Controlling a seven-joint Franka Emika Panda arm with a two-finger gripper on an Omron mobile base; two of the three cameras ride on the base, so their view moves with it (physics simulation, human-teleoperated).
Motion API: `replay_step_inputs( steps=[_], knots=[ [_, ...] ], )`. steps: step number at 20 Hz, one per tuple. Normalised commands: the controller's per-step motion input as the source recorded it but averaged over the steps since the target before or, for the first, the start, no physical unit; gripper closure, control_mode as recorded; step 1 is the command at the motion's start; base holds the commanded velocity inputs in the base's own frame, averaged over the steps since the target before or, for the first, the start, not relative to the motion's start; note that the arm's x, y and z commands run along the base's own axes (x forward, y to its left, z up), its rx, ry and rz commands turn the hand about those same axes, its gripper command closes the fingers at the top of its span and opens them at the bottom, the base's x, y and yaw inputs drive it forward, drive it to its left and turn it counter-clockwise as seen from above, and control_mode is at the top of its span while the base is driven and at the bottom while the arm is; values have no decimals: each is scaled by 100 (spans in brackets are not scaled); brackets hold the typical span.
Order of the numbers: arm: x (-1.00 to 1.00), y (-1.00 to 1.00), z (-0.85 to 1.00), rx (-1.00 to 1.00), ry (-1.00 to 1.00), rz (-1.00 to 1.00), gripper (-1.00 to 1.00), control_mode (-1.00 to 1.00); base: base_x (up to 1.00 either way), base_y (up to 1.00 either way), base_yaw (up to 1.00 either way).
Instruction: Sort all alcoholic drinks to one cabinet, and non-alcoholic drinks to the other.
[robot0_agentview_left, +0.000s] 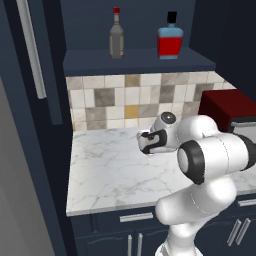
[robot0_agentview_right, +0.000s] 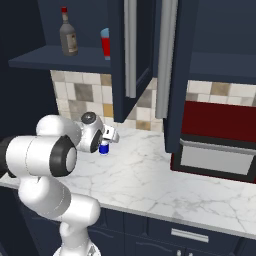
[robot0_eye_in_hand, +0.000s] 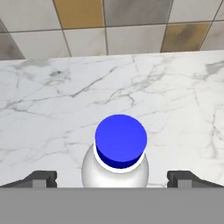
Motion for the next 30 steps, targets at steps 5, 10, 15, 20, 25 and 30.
replay_step_inputs(
  steps=[5, 10, 15, 20, 25, 30],
  knots=[
    [13, 0, -5, 0, 0, 0, -100, -100, 0, 0, 0],
    [6, 0, -8, 0, 0, 0, -100, -100, 0, 0, 0],
    [0, 0, -9, 0, 0, 0, 100, -100, 0, 0, 0],
    [0, 0, 0, 0, 0, 0, 100, -100, 0, 0, 0],
    [-15, 16, 61, -2, 0, 0, 100, -100, 0, 0, 0],
    [-48, 19, 100, -1, 0, 0, 100, -100, 0, 0, 0]
  ],
)
